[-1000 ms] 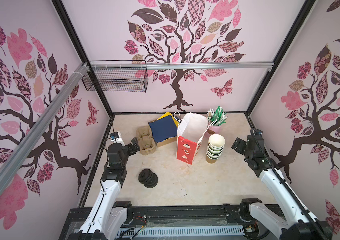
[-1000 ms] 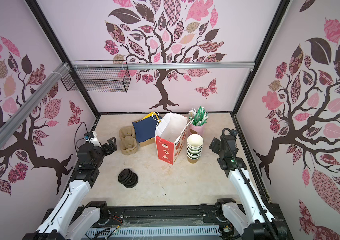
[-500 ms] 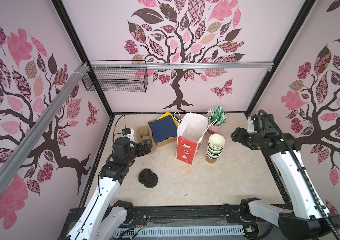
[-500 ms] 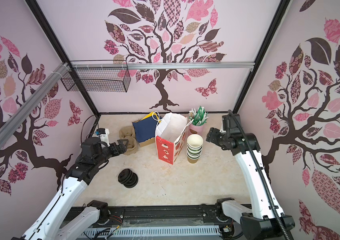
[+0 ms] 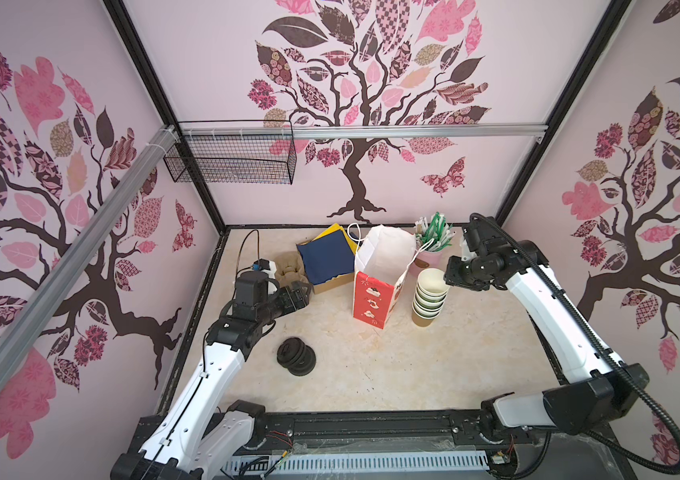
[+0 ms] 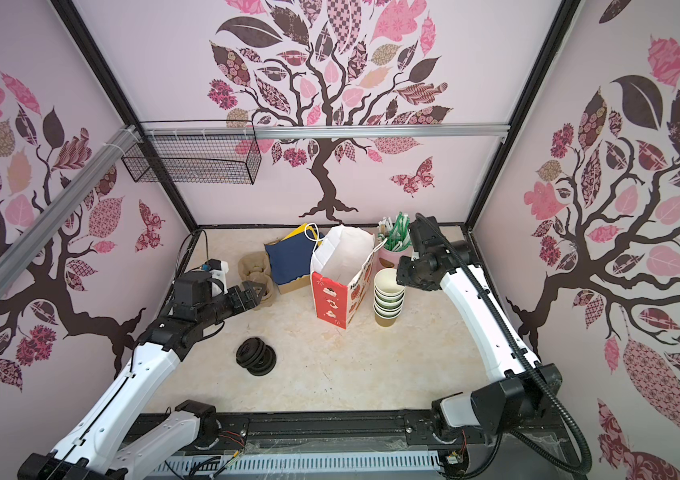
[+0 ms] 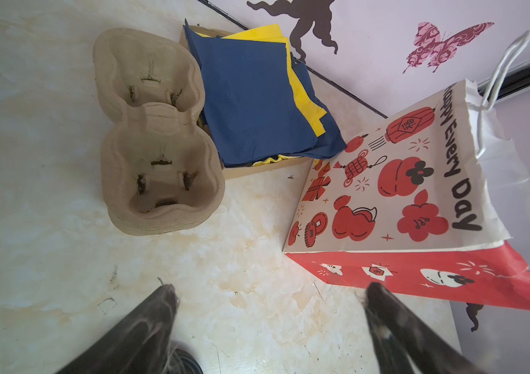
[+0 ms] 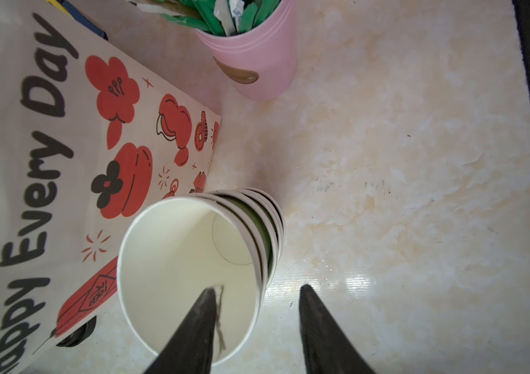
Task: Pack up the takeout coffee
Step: 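Move the right gripper over the cup stack while the left nears the lids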
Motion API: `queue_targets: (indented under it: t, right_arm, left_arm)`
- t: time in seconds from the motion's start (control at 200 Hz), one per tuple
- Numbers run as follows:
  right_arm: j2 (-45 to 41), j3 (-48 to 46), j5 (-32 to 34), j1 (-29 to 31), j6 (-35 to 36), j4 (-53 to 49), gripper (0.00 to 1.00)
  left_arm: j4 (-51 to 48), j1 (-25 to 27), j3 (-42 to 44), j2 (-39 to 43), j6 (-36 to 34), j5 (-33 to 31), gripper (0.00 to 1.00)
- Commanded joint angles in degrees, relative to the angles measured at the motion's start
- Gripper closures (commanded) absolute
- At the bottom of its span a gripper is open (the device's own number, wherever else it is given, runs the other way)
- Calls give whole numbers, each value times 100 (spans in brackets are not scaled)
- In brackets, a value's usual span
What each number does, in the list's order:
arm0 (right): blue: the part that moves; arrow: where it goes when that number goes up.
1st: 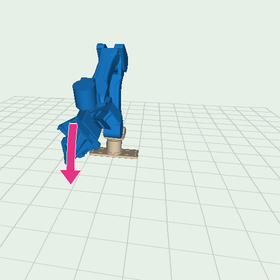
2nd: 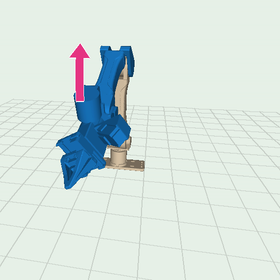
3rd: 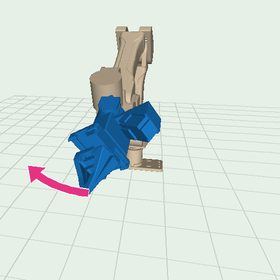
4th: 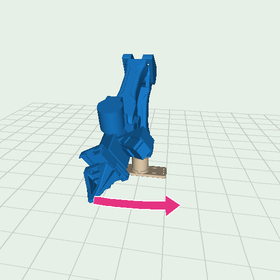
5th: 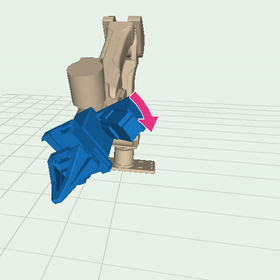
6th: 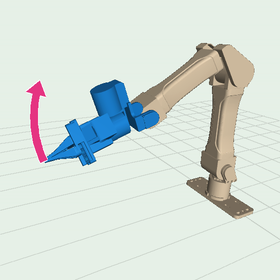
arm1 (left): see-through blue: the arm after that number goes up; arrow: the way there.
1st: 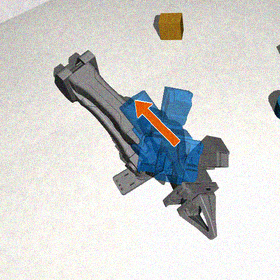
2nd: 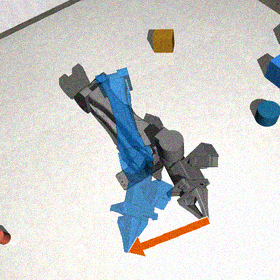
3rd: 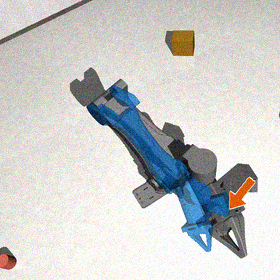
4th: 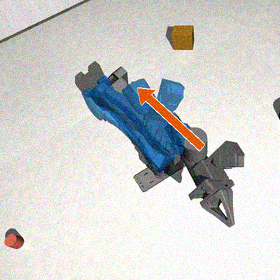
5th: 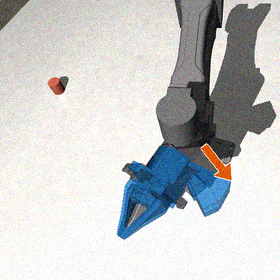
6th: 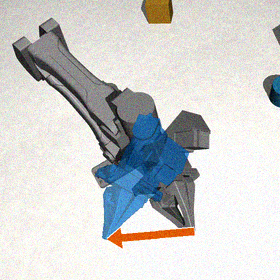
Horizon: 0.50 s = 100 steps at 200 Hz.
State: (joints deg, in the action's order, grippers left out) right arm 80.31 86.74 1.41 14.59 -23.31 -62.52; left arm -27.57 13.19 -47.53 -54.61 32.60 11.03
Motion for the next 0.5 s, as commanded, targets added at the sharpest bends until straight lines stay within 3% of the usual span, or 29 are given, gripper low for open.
queue_targets:
  t: [0.0, 0.115, 0.495]
  right_arm:
    - [198, 67, 123, 35, 44, -2, 61]
    - [256, 35, 107, 53, 52, 66, 69]
    - [349, -100, 61, 64, 125, 100, 80]
  left_arm:
    - [27, 23, -339, -43, 76, 119, 6]
    - [109, 17, -310, -50, 144, 101, 6]
    - [137, 23, -131, 10, 302, -4, 6]
